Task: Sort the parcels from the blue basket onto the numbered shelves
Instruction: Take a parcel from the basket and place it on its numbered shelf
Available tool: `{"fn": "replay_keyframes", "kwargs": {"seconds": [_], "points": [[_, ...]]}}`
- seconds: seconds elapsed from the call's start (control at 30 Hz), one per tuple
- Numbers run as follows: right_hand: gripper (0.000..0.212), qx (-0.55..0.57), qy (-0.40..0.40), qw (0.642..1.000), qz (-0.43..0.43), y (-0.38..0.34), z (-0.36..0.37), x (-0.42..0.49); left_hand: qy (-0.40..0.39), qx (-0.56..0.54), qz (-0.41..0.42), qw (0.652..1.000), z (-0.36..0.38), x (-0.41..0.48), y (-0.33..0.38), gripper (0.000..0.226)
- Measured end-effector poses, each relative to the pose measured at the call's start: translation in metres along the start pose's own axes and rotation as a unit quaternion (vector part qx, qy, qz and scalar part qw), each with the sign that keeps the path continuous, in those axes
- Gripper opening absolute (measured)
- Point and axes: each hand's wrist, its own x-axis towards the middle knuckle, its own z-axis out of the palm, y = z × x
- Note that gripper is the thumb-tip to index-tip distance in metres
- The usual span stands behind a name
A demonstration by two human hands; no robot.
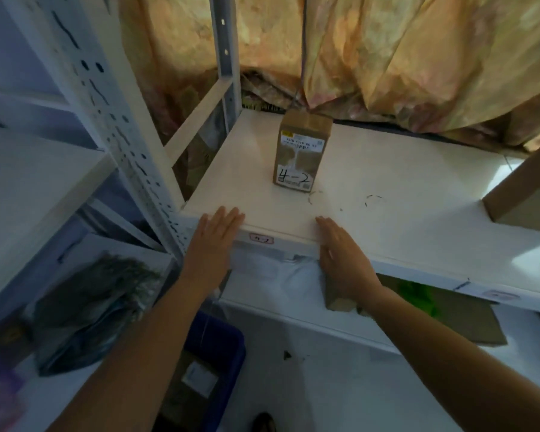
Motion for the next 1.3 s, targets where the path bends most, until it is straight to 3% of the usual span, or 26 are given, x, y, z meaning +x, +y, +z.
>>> {"fn": "replay_keyframes", "kwargs": {"seconds": [0.1, 0.2, 0.37, 0.47, 0.57, 0.8, 1.0, 1.13, 1.3], "points": [[0.064, -0.125, -0.029, 0.990, -0.058, -0.001, -0.017, 0.000, -0.006, 0.043, -0.041, 0.998, -0.006, -0.010, -0.002, 0.082], [0.071, -0.185, -0.024, 0.976, -0.109, -0.012, -0.029, 0.004, -0.015, 0.019, -0.075, 0.997, -0.015, -0.009, 0.004, 0.082], [0.069, -0.191, -0.039, 0.968, -0.156, -0.025, -0.033, -0.009, -0.103, -0.014, -0.119, 0.987, -0.029, -0.026, 0.014, 0.078], [0.064, -0.227, -0.073, 0.950, -0.201, -0.020, -0.039, -0.023, -0.100, -0.015, -0.110, 0.989, -0.040, -0.056, 0.017, 0.066], [0.063, -0.234, -0.101, 0.943, -0.212, -0.021, -0.050, -0.038, -0.187, 0.044, -0.178, 0.965, -0.062, -0.093, 0.023, 0.064], [0.062, -0.230, -0.145, 0.925, -0.266, -0.062, -0.064, -0.071, -0.154, 0.057, -0.290, 0.943, -0.131, -0.166, 0.065, 0.064], [0.061, -0.229, -0.207, 0.883, -0.354, -0.124, -0.041, -0.112, -0.175, 0.094, -0.363, 0.910, -0.170, -0.263, 0.075, 0.059], [0.052, -0.234, -0.237, 0.857, -0.393, -0.156, -0.011, -0.135, -0.142, 0.089, -0.421, 0.892, -0.184, -0.325, 0.076, 0.056], [0.045, -0.253, -0.285, 0.835, -0.397, -0.184, 0.054, -0.158, -0.227, 0.095, -0.478, 0.843, -0.178, -0.391, 0.074, 0.064]]}}
